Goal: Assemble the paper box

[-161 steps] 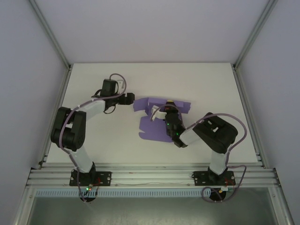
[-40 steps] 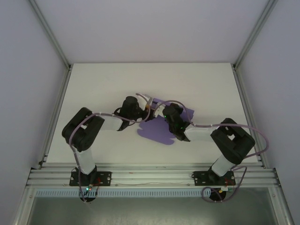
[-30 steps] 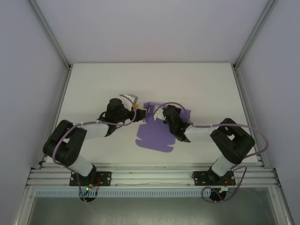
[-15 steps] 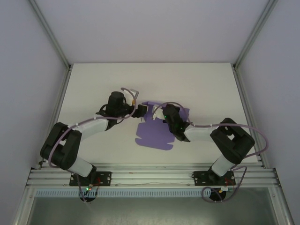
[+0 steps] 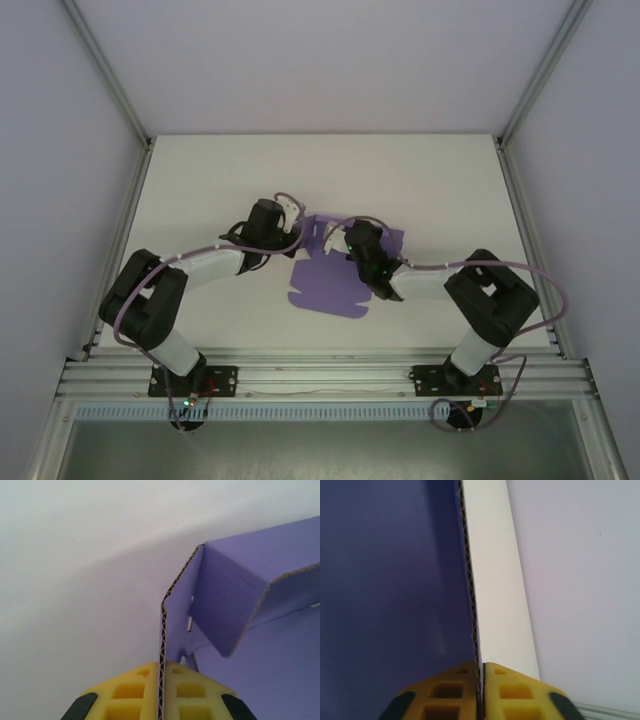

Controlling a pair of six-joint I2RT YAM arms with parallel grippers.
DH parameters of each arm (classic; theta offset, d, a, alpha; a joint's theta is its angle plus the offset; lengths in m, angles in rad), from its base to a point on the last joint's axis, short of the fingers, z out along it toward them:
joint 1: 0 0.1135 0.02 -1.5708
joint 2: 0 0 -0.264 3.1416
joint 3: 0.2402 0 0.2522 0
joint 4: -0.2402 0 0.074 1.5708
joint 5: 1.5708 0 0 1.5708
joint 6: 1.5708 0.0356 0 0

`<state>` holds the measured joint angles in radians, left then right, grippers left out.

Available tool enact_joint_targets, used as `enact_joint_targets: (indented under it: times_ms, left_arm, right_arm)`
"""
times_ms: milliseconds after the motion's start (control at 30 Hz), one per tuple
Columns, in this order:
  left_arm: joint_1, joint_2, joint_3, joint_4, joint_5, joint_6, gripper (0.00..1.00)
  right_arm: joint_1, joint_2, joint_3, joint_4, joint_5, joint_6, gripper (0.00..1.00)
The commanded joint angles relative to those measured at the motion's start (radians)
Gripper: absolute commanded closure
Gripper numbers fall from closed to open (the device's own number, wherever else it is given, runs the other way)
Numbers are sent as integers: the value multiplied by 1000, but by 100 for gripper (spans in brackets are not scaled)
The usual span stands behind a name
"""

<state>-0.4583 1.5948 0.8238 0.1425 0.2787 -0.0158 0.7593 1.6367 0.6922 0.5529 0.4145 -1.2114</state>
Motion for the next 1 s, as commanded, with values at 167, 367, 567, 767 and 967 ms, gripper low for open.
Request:
enact_joint_targets:
  times_ms: [167,367,567,767,967]
  left_arm:
    - [-9,-51,-16,-9,-15,124,100]
    - [-10,-65,-34,10,-2,156,100]
    - [-11,-65,-28,11,-18,164,100]
    - [-11,-64,-34,46,-27,134,100]
    - [-7,-102,-43,91,-65,90,49]
  right_arm:
    - [-81,-103,55,-265,-61,107,65]
    - [-113,-103,91,-399,-106,137,62]
    - [-123,-108,91,-396,-109,135,83]
    - [-123,-118,74,-341,-110,113,100]
    - [-118,-92,6,6,52,-46,100]
